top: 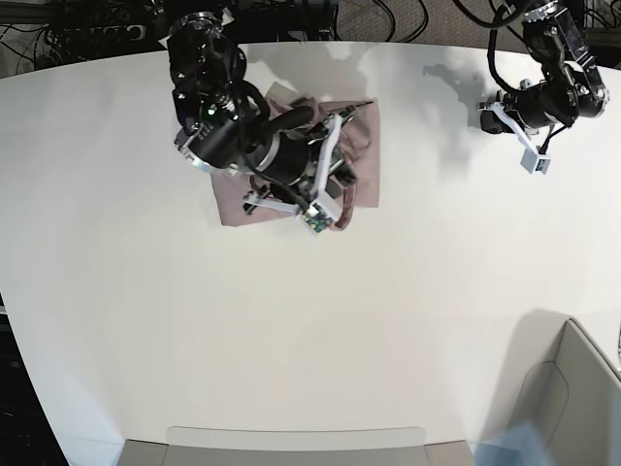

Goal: Fold the T-shirt properly
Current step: 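Press the folded bundle flat with the right gripper and release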

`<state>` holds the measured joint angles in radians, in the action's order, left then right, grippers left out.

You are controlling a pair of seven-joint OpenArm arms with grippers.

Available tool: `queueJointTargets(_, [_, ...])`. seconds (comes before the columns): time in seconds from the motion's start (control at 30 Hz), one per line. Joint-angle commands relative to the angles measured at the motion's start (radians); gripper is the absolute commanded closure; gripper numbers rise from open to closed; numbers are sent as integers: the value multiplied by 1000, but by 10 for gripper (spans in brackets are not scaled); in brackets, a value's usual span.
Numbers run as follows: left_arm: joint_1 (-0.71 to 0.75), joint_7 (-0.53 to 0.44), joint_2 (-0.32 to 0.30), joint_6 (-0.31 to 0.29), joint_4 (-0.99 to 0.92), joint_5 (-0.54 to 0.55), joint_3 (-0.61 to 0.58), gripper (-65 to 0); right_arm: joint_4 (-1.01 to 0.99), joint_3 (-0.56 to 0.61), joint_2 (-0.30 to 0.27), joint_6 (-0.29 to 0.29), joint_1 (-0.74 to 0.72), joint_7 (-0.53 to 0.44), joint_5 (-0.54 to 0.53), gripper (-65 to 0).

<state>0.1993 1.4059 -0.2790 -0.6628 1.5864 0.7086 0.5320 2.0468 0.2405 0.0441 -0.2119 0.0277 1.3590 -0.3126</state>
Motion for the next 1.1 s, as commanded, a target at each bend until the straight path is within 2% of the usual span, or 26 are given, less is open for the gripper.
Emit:
queueJointTargets(0.0, [-5, -10, -1, -2, 15, 15, 1, 0, 15, -22, 0, 1, -10, -10, -18, -60])
queueJointTargets(0.03, [-5, -10, -1, -2, 15, 15, 1, 0, 15, -49, -11, 1, -8, 7, -18, -14])
queueJointTargets(0.07, [-5, -10, -1, -2, 15, 15, 1, 0, 13, -71, -20, 1, -1, 27, -18, 0])
queueJointTargets(0.23, [-7, -10, 1, -2, 15, 15, 1, 0, 1, -111, -51, 1, 28, 37, -10, 0])
queueJointTargets(0.43, [-7, -10, 1, -1, 15, 15, 1, 0, -56, -99, -62, 1, 48, 37, -12, 0])
queueJointTargets(0.6, [-7, -10, 1, -1, 15, 15, 1, 0, -185, -14, -59, 1, 44, 37, -15, 0])
queueJointTargets(0.77, [-7, -10, 1, -1, 15, 15, 1, 0, -289, 56, -8, -1, 21, 37, -18, 0])
queueJointTargets(0.93, [-7, -10, 1, -1, 15, 15, 1, 0, -312, 244, 18, -2, -45, 37, -20, 0])
queueJointTargets(1.07, [-7, -10, 1, -1, 15, 15, 1, 0, -320, 382, 20, -2, -104, -34, -20, 0])
